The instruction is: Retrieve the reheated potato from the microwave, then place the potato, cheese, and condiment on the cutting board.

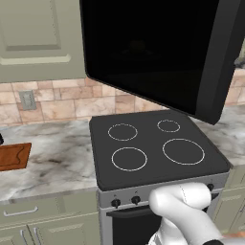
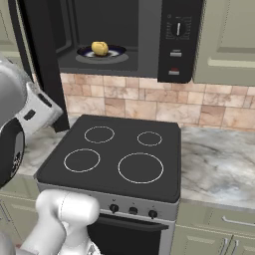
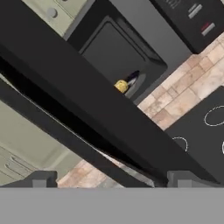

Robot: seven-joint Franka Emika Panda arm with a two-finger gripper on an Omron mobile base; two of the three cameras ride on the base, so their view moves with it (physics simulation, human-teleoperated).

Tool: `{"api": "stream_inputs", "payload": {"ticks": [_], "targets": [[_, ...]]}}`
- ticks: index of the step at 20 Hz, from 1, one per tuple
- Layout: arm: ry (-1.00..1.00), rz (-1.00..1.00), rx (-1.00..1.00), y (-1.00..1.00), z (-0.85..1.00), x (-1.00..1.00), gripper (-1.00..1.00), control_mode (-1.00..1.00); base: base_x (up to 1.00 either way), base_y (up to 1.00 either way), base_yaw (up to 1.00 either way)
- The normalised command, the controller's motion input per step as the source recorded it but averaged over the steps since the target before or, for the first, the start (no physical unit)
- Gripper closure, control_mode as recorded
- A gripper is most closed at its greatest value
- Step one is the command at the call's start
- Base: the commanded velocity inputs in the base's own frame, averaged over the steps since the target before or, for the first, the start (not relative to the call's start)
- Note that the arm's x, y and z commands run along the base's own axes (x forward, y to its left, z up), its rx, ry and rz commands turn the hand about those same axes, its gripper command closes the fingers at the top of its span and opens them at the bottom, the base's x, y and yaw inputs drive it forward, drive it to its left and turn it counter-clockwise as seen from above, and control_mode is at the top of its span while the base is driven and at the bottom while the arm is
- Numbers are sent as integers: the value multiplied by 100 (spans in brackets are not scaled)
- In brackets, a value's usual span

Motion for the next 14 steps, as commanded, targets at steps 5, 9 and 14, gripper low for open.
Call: {"api": "stream_inputs", "payload": {"ticks": [5,9,14], "targets": [[-8,35,20,-37,-11,-28,-100,-100,0,0,0],[0,14,21,-36,0,-2,-100,-100,0,0,0],[1,10,21,-26,-12,17,-100,-100,0,0,0]]}}
